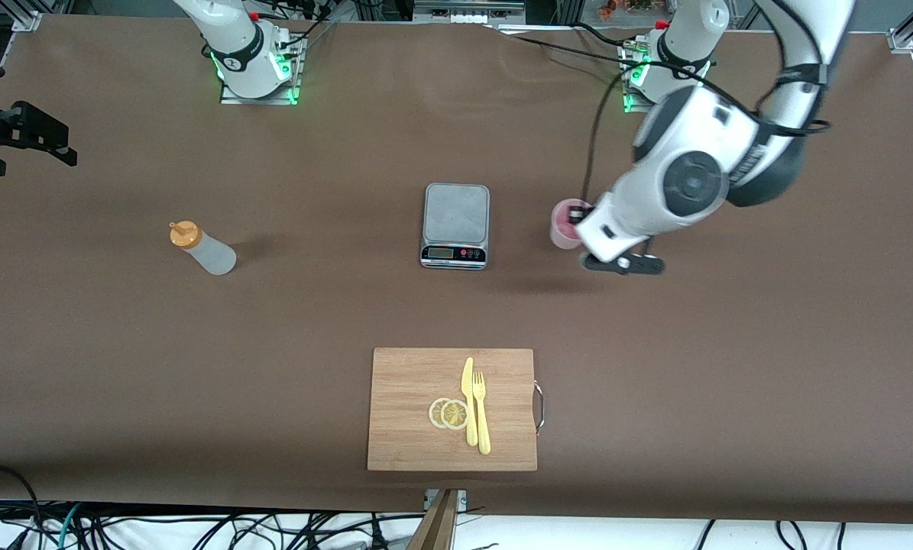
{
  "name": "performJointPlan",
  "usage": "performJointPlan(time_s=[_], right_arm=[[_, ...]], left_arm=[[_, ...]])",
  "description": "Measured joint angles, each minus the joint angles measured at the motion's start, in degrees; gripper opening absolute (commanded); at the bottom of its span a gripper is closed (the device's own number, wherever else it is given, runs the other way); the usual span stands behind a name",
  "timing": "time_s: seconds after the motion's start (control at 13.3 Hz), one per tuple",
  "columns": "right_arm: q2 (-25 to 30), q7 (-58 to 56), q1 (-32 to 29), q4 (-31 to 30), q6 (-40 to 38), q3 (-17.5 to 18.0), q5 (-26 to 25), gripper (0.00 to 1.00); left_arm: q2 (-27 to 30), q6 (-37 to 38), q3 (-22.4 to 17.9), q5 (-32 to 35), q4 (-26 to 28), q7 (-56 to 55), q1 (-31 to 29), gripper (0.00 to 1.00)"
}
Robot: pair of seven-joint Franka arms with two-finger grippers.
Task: Add sauce to pink cup with both arms
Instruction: 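Lift the pink cup and carry it over the scale, then set the pink cup on the scale and open the left gripper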
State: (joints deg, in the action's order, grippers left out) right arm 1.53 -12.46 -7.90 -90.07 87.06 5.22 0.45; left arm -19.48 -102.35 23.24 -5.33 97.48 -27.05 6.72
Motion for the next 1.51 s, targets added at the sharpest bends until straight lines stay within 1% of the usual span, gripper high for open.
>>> performJointPlan(time_s=[0.3,0.6,0.83,1.13,1.43,1.51], right_arm=[[0.0,0.0,0.0,0.0,-0.1,0.0,0.0,1.00],[0.0,0.0,0.0,0.0,-0.1,0.0,0.0,1.00],[0.0,0.0,0.0,0.0,-0.1,0.0,0.0,1.00],[0.0,0.0,0.0,0.0,-0.1,0.0,0.0,1.00],[0.0,0.0,0.0,0.0,-0.1,0.0,0.0,1.00],[0.0,0.0,0.0,0.0,-0.1,0.0,0.0,1.00]], left_arm=[[-3.0,-5.5,0.1,-1.4,0.1,-9.1,9.1,0.00],[-7.9,-11.0,0.0,-1.4,0.4,-13.1,15.0,0.00],[-10.1,-14.4,0.0,-1.4,0.4,-14.1,16.6,0.00],[-13.3,-17.5,0.0,-1.4,0.7,-14.1,17.1,0.00],[-13.8,-18.2,0.0,-1.4,0.8,-14.1,17.5,0.00],[-13.8,-18.5,0.0,-1.4,0.9,-14.1,17.5,0.09]])
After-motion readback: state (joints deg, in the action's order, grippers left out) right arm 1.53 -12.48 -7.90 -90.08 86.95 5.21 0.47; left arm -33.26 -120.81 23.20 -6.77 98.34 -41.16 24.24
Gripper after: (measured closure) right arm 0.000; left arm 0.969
